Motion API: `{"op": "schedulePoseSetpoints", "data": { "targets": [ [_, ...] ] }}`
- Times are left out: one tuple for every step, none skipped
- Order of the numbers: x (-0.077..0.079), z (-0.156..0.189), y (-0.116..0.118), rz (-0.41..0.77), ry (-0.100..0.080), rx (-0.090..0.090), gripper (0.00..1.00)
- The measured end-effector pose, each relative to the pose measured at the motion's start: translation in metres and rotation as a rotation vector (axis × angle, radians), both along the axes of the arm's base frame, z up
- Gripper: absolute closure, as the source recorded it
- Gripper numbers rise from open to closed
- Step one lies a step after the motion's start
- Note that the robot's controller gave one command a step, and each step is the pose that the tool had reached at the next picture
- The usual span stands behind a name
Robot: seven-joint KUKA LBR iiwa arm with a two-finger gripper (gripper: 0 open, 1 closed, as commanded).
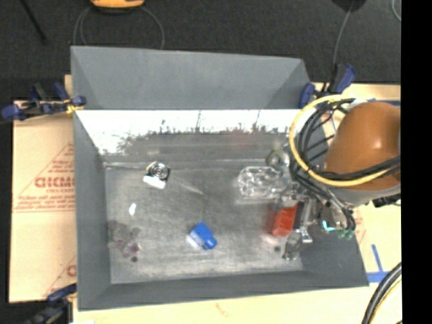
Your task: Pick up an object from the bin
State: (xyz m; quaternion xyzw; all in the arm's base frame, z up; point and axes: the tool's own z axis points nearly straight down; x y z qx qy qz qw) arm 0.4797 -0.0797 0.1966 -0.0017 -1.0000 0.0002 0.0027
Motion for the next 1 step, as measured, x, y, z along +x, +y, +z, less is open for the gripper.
{"op": "schedulePoseSetpoints", "data": {
  "targets": [
    [0.0685, -0.1235, -0.0420, 0.712, -0.012, -0.001, 0.00]
  ]
}}
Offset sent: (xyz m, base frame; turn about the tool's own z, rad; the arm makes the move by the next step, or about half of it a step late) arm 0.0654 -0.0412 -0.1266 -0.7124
